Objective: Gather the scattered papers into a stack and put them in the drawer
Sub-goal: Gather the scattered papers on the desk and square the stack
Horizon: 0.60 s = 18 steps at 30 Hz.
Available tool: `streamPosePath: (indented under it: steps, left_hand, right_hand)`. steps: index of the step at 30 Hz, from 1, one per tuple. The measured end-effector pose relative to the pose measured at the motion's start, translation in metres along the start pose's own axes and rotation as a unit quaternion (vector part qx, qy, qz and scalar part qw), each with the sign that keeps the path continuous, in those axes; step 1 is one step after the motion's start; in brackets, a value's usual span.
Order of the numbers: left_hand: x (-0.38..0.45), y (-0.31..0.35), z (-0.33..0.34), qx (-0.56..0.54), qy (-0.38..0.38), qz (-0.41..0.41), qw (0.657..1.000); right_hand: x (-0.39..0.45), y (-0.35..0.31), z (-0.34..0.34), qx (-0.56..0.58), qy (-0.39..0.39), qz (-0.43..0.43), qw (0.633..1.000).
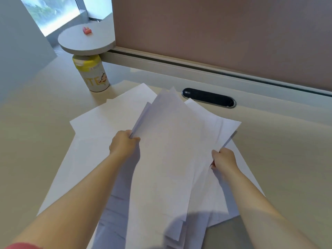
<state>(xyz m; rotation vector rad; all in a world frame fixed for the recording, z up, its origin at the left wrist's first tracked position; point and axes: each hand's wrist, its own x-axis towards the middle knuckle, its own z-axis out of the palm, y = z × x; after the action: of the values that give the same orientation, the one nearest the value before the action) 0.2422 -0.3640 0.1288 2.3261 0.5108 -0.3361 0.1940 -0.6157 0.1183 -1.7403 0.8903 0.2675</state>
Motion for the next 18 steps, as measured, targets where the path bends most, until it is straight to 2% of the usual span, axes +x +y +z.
streamPosePath:
  steps: [3, 7, 8, 11, 14, 16, 18]
  left_hand:
    - [0.008, 0.000, -0.010, -0.032, 0.007, -0.023, 0.999]
    - [0.014, -0.016, -0.024, 0.012, 0.005, -0.063, 0.998]
    - [0.013, -0.021, -0.026, 0.035, 0.011, -0.076, 0.996]
    - [0.005, -0.030, -0.027, 0.089, 0.025, -0.110, 0.990]
    - [-0.001, -0.033, -0.026, 0.096, 0.020, -0.108, 0.989]
    - [-0.003, -0.032, -0.022, 0.092, 0.008, -0.089, 0.992]
    - [-0.007, -0.027, -0.015, 0.091, -0.010, -0.066, 0.994]
  right_hand:
    - [0.002, -0.010, 0.012, -0.090, -0.012, -0.033, 0.995]
    - [0.003, -0.016, 0.024, -0.159, -0.045, -0.050, 0.985]
    - [-0.001, -0.018, 0.026, -0.187, -0.030, -0.056, 0.980]
    - [-0.010, -0.016, 0.027, -0.251, 0.092, -0.053, 0.962]
    - [-0.017, -0.010, 0.021, -0.213, 0.107, -0.013, 0.971]
    - [-0.016, -0.004, 0.020, -0.192, 0.080, -0.032, 0.978]
    - [-0.017, -0.001, 0.024, -0.097, 0.029, -0.059, 0.993]
